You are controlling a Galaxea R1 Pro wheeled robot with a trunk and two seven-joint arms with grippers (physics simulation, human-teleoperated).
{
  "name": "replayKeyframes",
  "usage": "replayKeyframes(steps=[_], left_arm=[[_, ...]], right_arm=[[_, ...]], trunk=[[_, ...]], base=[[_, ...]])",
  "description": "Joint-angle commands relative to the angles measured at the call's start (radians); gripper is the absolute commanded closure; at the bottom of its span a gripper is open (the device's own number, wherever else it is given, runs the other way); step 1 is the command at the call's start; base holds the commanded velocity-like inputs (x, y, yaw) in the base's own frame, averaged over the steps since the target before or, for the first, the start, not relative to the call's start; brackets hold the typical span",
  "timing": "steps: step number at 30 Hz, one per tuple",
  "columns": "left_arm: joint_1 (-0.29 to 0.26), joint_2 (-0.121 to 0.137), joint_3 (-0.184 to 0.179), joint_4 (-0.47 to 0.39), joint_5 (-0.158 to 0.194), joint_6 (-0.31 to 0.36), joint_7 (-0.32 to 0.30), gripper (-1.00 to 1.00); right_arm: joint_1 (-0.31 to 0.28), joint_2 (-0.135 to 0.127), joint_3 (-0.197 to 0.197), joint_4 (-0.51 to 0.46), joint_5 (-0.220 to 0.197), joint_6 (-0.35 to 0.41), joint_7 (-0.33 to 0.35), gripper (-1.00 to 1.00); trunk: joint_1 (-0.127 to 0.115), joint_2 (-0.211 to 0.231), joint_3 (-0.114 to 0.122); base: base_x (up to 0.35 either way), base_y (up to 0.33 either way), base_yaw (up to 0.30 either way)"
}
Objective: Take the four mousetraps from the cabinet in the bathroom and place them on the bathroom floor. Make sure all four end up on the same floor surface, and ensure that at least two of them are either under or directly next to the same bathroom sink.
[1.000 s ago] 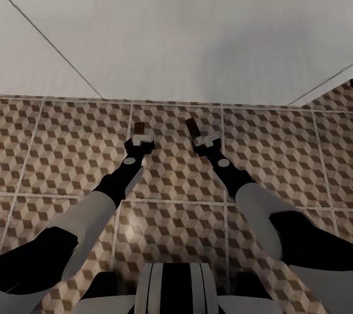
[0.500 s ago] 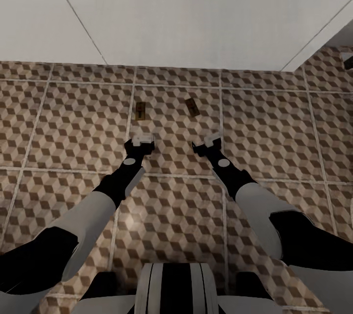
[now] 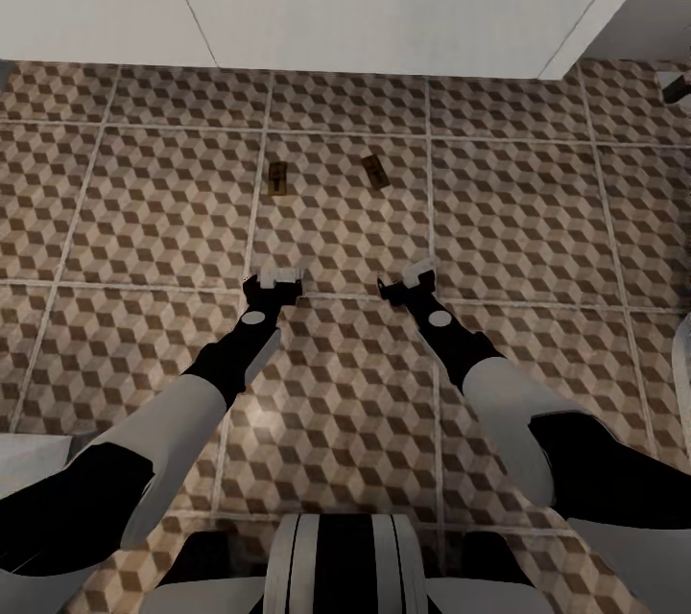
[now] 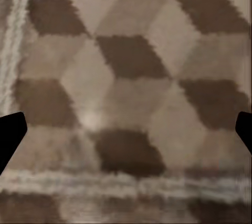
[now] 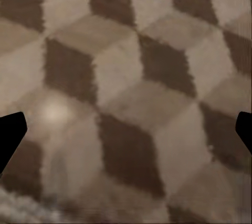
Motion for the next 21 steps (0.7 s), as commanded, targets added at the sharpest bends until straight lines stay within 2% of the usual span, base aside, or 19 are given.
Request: replayKeyframes(steps=[1,7,15,21], left_arm=[[-0.001,0.001,-0.008,0.001,0.011,-0.002,0.008,-1.00],[-0.001,0.001,-0.008,0.005,0.013,-0.002,0.008,-1.00],[-0.001,0.001,-0.008,0.001,0.013,-0.001,0.010,-1.00],[-0.001,0.000,-0.008,-0.001,0.014,-0.001,0.010,-1.00]], right_arm=[[0.000,-0.001,0.003,0.001,0.003,-0.002,-0.002,-1.00],[0.000,-0.002,0.003,0.000,0.003,-0.002,-0.002,-1.00],[0.000,-0.007,0.003,-0.002,0.003,-0.001,-0.003,-1.00],[0.000,-0.026,0.003,-0.002,0.003,-0.001,-0.002,-1.00]], trunk=[[-0.001,0.000,0.000],[-0.001,0.000,0.000],[-0.001,0.000,0.000],[-0.001,0.000,0.000]], base=[[-0.323,0.000,0.000],[-0.198,0.000,0.000],[-0.029,0.000,0.000],[-0.003,0.000,0.000]])
